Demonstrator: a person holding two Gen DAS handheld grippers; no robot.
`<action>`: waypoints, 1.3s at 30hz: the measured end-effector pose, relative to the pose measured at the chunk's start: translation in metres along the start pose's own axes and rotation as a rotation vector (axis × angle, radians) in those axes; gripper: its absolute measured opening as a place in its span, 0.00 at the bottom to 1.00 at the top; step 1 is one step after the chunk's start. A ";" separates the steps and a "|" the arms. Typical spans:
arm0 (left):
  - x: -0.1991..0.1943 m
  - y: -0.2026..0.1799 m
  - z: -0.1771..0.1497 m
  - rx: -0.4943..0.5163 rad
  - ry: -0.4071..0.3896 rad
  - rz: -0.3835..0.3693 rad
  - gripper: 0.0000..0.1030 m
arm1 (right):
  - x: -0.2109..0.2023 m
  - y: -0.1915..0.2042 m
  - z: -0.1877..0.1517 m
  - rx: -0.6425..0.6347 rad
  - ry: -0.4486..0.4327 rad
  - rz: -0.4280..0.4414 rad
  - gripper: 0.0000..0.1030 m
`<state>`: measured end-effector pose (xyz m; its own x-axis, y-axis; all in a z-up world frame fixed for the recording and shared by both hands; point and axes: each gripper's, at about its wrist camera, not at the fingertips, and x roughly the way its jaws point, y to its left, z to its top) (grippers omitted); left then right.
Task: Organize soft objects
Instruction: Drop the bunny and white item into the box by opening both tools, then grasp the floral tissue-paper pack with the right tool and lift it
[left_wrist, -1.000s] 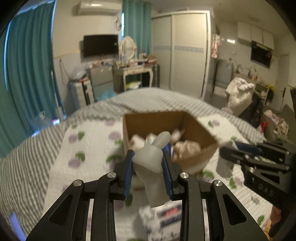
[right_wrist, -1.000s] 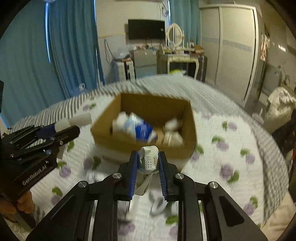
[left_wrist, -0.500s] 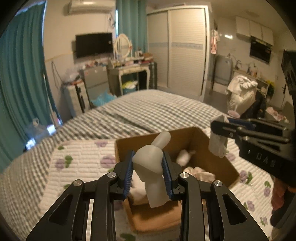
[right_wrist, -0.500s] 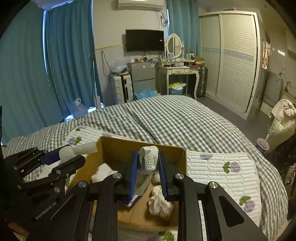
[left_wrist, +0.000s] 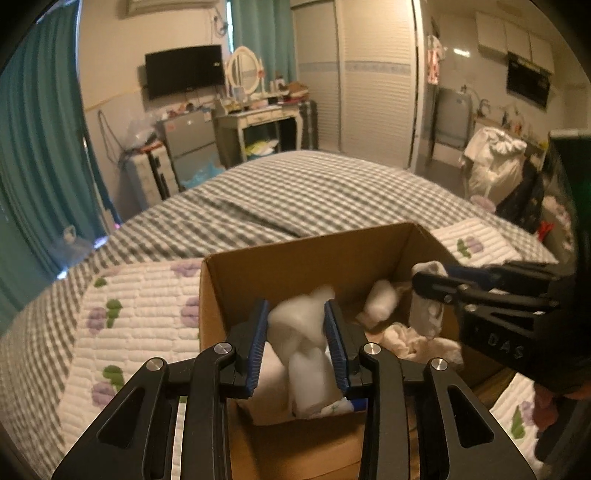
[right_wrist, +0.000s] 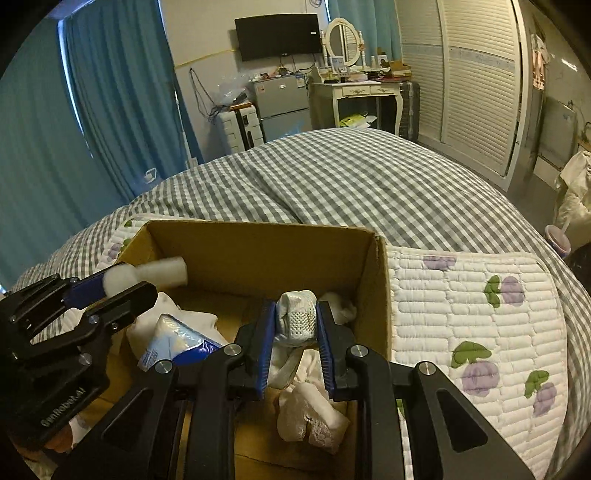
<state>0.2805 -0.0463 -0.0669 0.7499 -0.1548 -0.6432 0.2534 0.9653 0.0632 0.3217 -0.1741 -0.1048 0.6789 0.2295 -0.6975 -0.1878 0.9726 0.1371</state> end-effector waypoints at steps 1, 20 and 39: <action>-0.001 0.001 0.001 -0.004 0.002 0.003 0.46 | -0.006 0.000 0.000 0.003 -0.007 -0.005 0.36; -0.225 0.003 0.034 -0.054 -0.229 0.113 0.93 | -0.262 0.038 0.010 -0.116 -0.230 -0.042 0.83; -0.223 0.005 -0.075 -0.105 -0.177 0.203 0.95 | -0.222 0.077 -0.120 -0.126 -0.085 0.037 0.91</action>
<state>0.0682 0.0087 0.0197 0.8763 0.0180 -0.4814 0.0299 0.9953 0.0917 0.0718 -0.1549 -0.0237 0.7264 0.2724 -0.6310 -0.2976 0.9522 0.0685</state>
